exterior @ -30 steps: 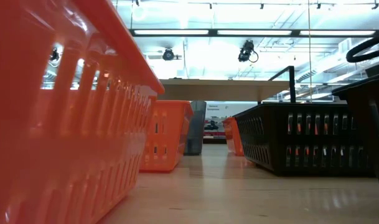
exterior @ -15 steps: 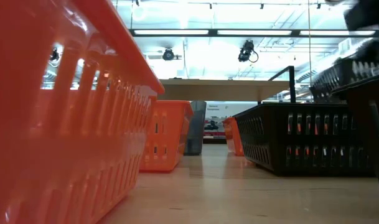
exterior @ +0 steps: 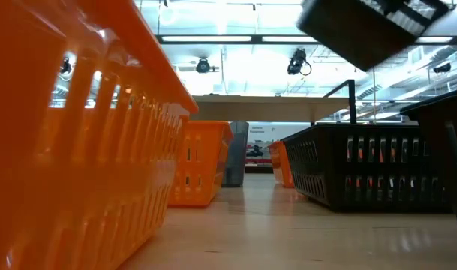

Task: Stack baskets on shelf by color
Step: Put the top black bin on the shelf

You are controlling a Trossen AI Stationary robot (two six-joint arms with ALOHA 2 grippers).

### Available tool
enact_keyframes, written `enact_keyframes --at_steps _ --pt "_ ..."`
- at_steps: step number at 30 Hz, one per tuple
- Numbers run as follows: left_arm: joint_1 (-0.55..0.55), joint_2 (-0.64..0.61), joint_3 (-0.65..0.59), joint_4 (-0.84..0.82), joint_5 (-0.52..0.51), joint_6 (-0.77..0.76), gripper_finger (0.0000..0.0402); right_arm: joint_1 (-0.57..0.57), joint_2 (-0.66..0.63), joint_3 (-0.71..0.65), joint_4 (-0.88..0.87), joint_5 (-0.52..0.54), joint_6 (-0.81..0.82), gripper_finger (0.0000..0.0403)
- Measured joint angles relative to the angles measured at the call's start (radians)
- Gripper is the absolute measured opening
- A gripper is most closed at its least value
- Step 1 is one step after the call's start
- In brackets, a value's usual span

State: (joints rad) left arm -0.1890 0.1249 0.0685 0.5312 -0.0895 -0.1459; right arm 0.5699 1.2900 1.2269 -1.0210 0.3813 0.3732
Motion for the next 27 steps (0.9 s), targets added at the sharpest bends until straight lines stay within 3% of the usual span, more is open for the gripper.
enact_keyframes --at_steps 9,21,27 --pt "0.0 0.0 0.0 -0.002 0.0 0.0 0.0172 -0.092 0.0 0.04 0.05 0.078 -0.617 0.0013" --pt "0.0 0.0 0.0 -0.005 -0.004 0.002 0.0172 -0.327 0.002 0.04 0.08 0.087 -0.874 0.0012" --pt "0.0 0.0 0.0 -0.005 -0.013 0.003 0.0172 -0.429 0.002 0.04 0.154 -0.019 -1.025 0.0012"
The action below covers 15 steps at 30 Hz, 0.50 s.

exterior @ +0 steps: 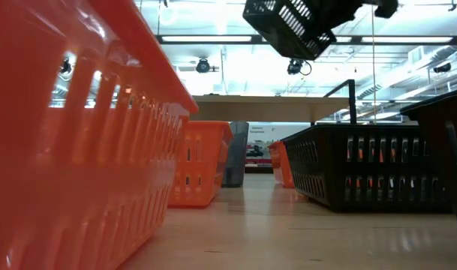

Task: Stack baskets on shelf by color
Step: Put the top black bin on the shelf

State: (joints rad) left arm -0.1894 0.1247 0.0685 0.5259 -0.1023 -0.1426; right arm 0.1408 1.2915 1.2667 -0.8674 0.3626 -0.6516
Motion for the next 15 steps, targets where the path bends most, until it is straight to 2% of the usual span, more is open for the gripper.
enact_keyframes --at_steps 7,15 --pt "0.0 0.0 0.0 0.0 -0.009 0.0 0.0172 -0.076 0.0 0.0 0.05 -0.072 -0.085 0.0012" --pt "0.0 0.0 0.0 0.0 -0.009 0.007 0.0172 -0.143 0.0 0.0 0.05 -0.119 -0.013 0.0017"
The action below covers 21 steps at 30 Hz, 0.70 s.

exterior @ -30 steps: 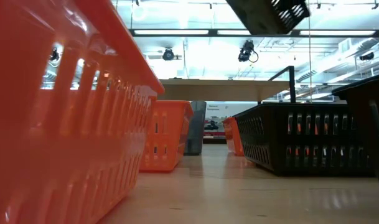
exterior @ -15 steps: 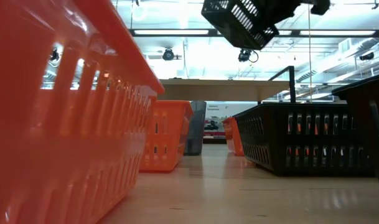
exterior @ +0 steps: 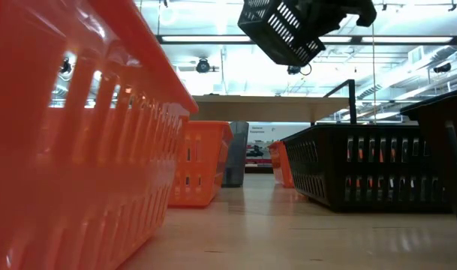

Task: Stack baskets on shelf by color
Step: Put the top black bin on the shelf

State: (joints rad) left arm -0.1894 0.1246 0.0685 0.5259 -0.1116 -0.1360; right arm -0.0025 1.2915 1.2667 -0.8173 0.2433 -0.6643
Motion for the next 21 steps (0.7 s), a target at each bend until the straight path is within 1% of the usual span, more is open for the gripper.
enact_keyframes --at_steps 6,9,16,21 --pt "0.0 0.0 0.0 0.0 0.0 0.001 0.0172 -0.049 0.0 -0.003 -0.01 -0.122 0.113 0.002" --pt "0.0 0.0 0.0 0.0 0.0 0.001 0.0172 -0.066 0.0 -0.032 -0.012 -0.177 0.13 0.0016" --pt "0.0 0.0 0.0 0.0 0.0 0.001 0.0172 -0.087 0.001 -0.13 0.052 -0.176 0.129 0.0015" --pt "0.0 0.0 0.0 0.0 0.0 0.001 0.0172 -0.098 0.001 -0.149 0.091 -0.115 0.13 0.0027"
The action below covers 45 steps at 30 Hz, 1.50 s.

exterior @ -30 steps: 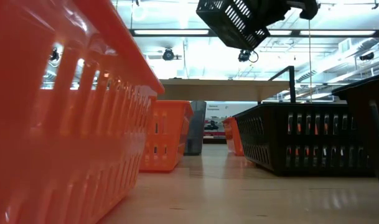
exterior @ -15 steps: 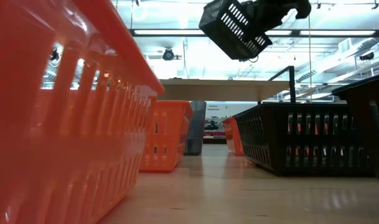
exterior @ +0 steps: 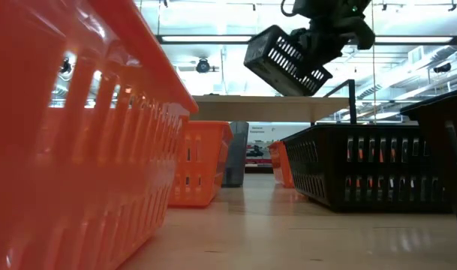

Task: Stack baskets on shelf by color
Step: Put the top black bin on the shelf

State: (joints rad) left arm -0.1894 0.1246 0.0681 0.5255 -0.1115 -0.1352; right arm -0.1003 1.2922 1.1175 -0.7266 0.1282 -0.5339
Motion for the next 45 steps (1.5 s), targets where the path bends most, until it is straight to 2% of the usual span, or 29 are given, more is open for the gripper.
enact_keyframes --at_steps 4,10,20,25,31,33,37,41,45 --pt "0.0 0.0 0.0 0.0 0.0 0.0 0.0172 -0.006 0.0 0.0 0.003 0.027 0.031 0.0044" --pt "0.0 0.0 0.0 -0.001 0.0 0.0 0.0172 -0.013 0.0 0.0 0.026 0.035 0.167 0.0086" --pt "0.0 0.0 0.0 -0.006 0.0 0.0 0.0172 -0.011 0.0 0.0 0.131 0.034 0.176 0.014" --pt "0.0 0.0 0.0 -0.006 0.0 0.0 0.0172 -0.001 0.0 0.0 0.318 0.034 0.284 0.0148" --pt "0.0 0.0 0.0 -0.006 -0.013 0.0 0.0172 0.002 0.0 0.001 0.497 0.033 0.644 0.0152" --pt "0.0 0.0 0.0 -0.008 -0.021 0.0 0.0172 0.001 0.0 0.001 0.504 0.033 0.732 0.0152" --pt "0.0 0.0 0.0 -0.008 -0.023 0.0 0.0172 0.002 0.003 0.001 0.471 0.023 0.811 0.0152" --pt "0.0 0.0 0.0 -0.009 -0.025 0.0 0.0172 0.002 0.038 0.005 0.457 -0.007 0.831 0.0152" --pt "0.0 0.0 0.0 -0.013 -0.027 0.0 0.0172 0.002 0.114 0.066 0.417 -0.026 0.853 0.0152"
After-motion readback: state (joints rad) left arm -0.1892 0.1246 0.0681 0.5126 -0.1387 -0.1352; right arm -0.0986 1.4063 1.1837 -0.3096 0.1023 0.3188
